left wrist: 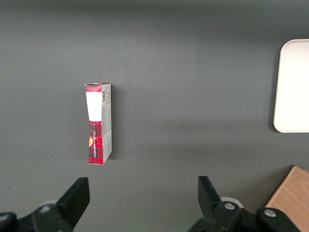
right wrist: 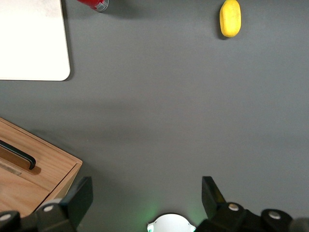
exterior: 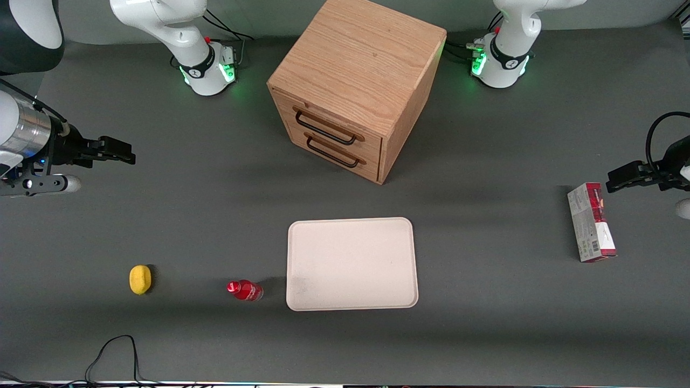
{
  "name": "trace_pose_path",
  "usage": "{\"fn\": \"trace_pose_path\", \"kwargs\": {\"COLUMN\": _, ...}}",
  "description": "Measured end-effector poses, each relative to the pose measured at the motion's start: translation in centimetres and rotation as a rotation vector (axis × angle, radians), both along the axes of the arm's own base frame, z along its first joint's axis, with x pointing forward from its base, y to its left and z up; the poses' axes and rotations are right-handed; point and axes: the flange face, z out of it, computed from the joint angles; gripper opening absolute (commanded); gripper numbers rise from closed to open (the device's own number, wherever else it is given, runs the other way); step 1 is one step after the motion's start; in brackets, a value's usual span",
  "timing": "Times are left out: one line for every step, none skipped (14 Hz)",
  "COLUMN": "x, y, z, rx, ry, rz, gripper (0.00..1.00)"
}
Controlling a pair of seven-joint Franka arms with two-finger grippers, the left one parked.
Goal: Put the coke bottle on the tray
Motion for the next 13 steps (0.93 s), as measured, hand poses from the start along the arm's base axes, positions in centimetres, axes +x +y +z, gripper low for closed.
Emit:
{"fn": "trace_pose_path", "kwargs": {"x": 0.0, "y": 0.0, "z": 0.0, "rx": 0.0, "ry": 0.0, "rz": 0.0, "gripper": 1.0}}
{"fn": "trace_pose_path", "kwargs": {"x": 0.0, "y": 0.0, "z": 0.0, "rx": 0.0, "ry": -0.001, "rz": 0.0, "gripper": 1.0}}
{"fn": "trace_pose_path", "kwargs": {"x": 0.0, "y": 0.0, "z": 0.0, "rx": 0.0, "ry": -0.001, "rz": 0.0, "gripper": 1.0}}
{"fn": "trace_pose_path", "kwargs": {"x": 0.0, "y": 0.0, "z": 0.0, "rx": 0.0, "ry": -0.001, "rz": 0.0, "gripper": 1.0}}
{"fn": "trace_pose_path", "kwargs": {"x": 0.0, "y": 0.0, "z": 0.0, "rx": 0.0, "ry": -0.001, "rz": 0.0, "gripper": 1.0}}
{"fn": "trace_pose_path", "kwargs": {"x": 0.0, "y": 0.0, "z": 0.0, "rx": 0.0, "ry": -0.001, "rz": 0.0, "gripper": 1.0}}
{"fn": "trace_pose_path", "kwargs": {"x": 0.0, "y": 0.0, "z": 0.0, "rx": 0.0, "ry": -0.001, "rz": 0.0, "gripper": 1.0}}
{"fn": "trace_pose_path", "kwargs": {"x": 0.1, "y": 0.0, "z": 0.1, "rx": 0.0, "ry": -0.002, "rz": -0.004, "gripper": 1.0}}
{"fn": "trace_pose_path", "kwargs": {"x": 0.2, "y": 0.1, "z": 0.2, "rx": -0.001, "ry": -0.005, "rz": -0.014, "gripper": 1.0}}
{"fn": "trace_pose_path", "kwargs": {"x": 0.4, "y": 0.3, "z": 0.2, "rx": -0.005, "ry": -0.007, "rz": -0.034, "gripper": 1.0}}
{"fn": "trace_pose_path", "kwargs": {"x": 0.9, "y": 0.6, "z": 0.1, "rx": -0.009, "ry": -0.009, "rz": -0.054, "gripper": 1.0}}
{"fn": "trace_pose_path", "kwargs": {"x": 1.7, "y": 1.3, "z": 0.0, "rx": -0.013, "ry": -0.014, "rz": -0.067, "gripper": 1.0}}
{"fn": "trace_pose_path", "kwargs": {"x": 2.6, "y": 2.3, "z": -0.3, "rx": -0.017, "ry": -0.02, "rz": -0.076, "gripper": 1.0}}
